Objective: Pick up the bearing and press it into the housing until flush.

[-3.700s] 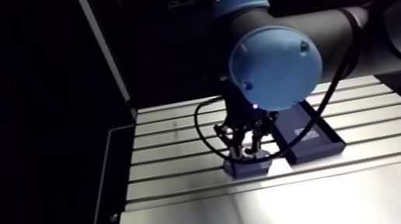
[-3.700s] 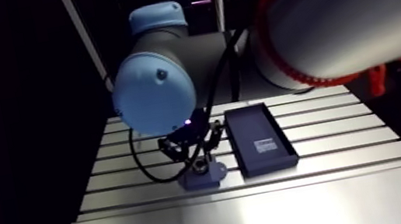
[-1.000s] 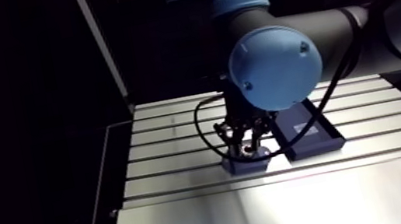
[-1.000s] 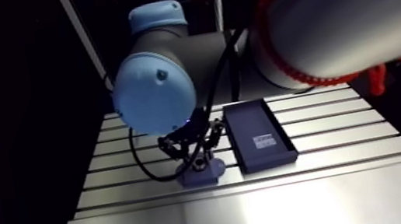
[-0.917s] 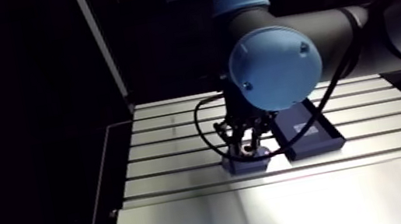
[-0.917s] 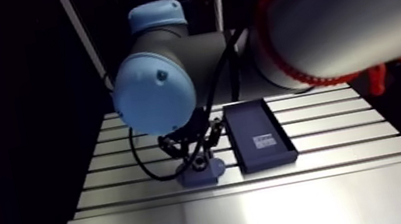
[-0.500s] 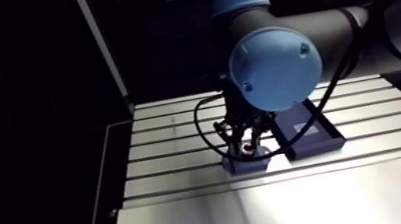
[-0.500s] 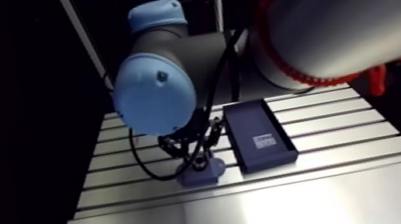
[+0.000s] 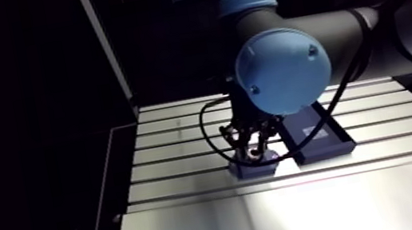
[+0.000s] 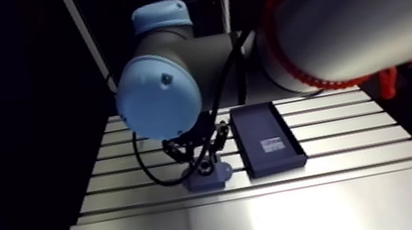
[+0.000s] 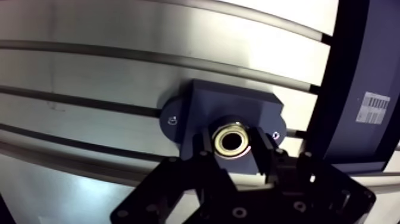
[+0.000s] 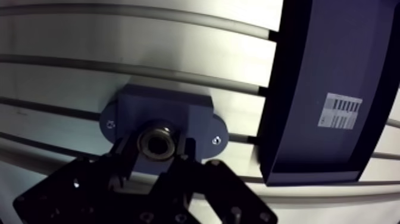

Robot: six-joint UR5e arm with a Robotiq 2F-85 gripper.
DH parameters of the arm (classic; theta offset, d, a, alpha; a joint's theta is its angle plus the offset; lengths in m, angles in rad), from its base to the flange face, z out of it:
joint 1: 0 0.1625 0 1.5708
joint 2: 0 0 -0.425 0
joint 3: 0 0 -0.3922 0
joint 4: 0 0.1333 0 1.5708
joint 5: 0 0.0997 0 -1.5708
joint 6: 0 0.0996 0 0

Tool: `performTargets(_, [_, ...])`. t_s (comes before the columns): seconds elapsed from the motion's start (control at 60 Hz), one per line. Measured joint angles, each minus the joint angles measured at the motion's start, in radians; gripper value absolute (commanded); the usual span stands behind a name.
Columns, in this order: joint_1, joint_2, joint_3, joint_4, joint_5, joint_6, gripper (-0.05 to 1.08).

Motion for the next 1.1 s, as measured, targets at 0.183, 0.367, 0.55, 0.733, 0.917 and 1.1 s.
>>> performTargets(0.183, [-0.002,0.000,0.000,0.000,0.000,0.000,0.64])
performTargets(0.367, [-0.005,-0.001,0.002,0.001,-0.001,0.000,0.64])
performTargets(0.55, [-0.007,-0.003,0.007,0.001,-0.002,0.000,0.64])
performTargets(0.733, [-0.006,-0.006,0.012,0.001,-0.001,0.000,0.64])
performTargets(0.917, [-0.004,-0.009,0.015,0.001,-0.001,0.000,0.64])
performTargets(1.1, [-0.003,-0.010,0.017,0.001,-0.003,0.001,0.01])
